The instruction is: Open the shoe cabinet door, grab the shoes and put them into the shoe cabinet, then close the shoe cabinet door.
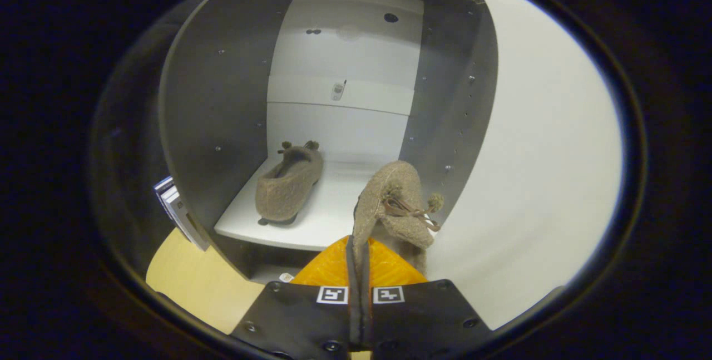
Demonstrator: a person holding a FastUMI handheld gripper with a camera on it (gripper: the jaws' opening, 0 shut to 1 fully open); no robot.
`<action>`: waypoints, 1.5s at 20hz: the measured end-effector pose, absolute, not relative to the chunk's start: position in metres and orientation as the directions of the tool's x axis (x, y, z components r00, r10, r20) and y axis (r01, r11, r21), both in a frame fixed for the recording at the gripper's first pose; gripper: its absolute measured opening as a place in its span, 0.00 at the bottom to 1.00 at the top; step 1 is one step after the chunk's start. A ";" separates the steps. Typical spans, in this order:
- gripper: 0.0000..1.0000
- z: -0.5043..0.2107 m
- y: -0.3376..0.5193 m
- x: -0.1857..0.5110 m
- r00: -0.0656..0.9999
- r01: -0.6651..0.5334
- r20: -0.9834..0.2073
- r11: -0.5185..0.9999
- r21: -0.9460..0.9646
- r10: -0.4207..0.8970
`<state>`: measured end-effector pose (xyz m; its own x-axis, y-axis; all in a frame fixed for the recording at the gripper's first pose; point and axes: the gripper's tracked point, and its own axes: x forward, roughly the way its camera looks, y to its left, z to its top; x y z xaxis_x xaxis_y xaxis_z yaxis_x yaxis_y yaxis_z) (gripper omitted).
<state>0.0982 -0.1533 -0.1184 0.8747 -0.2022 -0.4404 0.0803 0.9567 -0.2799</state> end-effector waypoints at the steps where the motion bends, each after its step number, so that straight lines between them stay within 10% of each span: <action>1: 0.02 -0.116 -0.155 0.110 0.875 0.078 -0.440 0.955 -0.286 -0.203; 23: 0.03 -0.148 -0.155 0.271 0.866 -0.016 -0.479 0.948 -0.319 -0.147; 30: 0.28 -0.137 -0.152 0.263 0.890 0.022 -0.437 0.969 -0.245 -0.131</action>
<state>0.2634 -0.1522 -0.1371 0.8897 -0.1308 -0.4374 0.0218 0.9692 -0.2453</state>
